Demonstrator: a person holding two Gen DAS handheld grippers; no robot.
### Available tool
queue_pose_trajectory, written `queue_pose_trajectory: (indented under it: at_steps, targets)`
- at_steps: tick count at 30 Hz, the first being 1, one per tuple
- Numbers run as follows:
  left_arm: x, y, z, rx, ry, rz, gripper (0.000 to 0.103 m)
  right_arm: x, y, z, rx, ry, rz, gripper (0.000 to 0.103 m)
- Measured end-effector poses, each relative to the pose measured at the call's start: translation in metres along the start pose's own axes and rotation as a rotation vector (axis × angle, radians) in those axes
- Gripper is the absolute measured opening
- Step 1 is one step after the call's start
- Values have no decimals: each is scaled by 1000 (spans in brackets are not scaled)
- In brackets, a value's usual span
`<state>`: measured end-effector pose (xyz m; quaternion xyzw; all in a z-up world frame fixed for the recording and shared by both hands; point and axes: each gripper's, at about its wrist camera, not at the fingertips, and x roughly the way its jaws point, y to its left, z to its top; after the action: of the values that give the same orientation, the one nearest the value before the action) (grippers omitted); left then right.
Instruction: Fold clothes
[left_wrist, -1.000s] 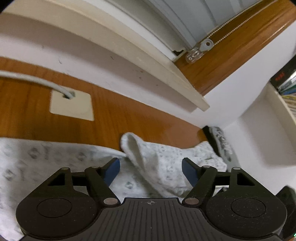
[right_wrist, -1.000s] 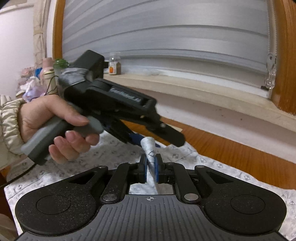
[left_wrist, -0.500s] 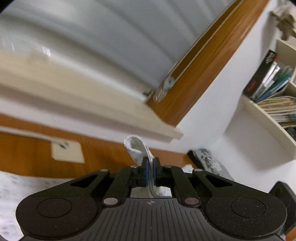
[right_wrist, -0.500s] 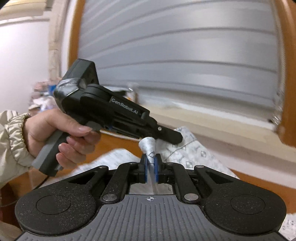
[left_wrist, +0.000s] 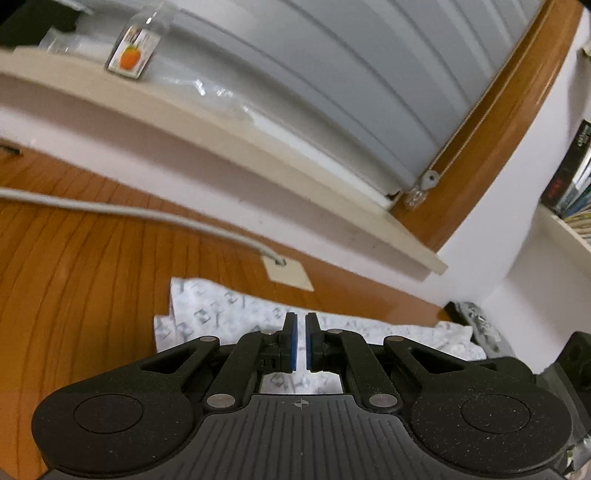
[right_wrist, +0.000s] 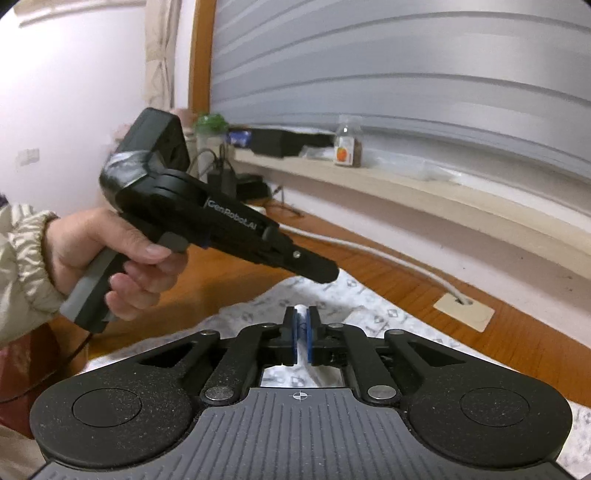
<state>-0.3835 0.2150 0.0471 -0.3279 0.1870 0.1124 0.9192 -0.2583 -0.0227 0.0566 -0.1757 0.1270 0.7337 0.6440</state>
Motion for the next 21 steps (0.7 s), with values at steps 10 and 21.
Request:
queue_pose_trajectory:
  at_steps: [10,21]
  targets:
    - [32,-6,5,34,121,27,51,-3,22,-10,-49,89,39,24]
    - [37,-19,7,170,55,34,2,-15,28,-16,-88,42,-31,6]
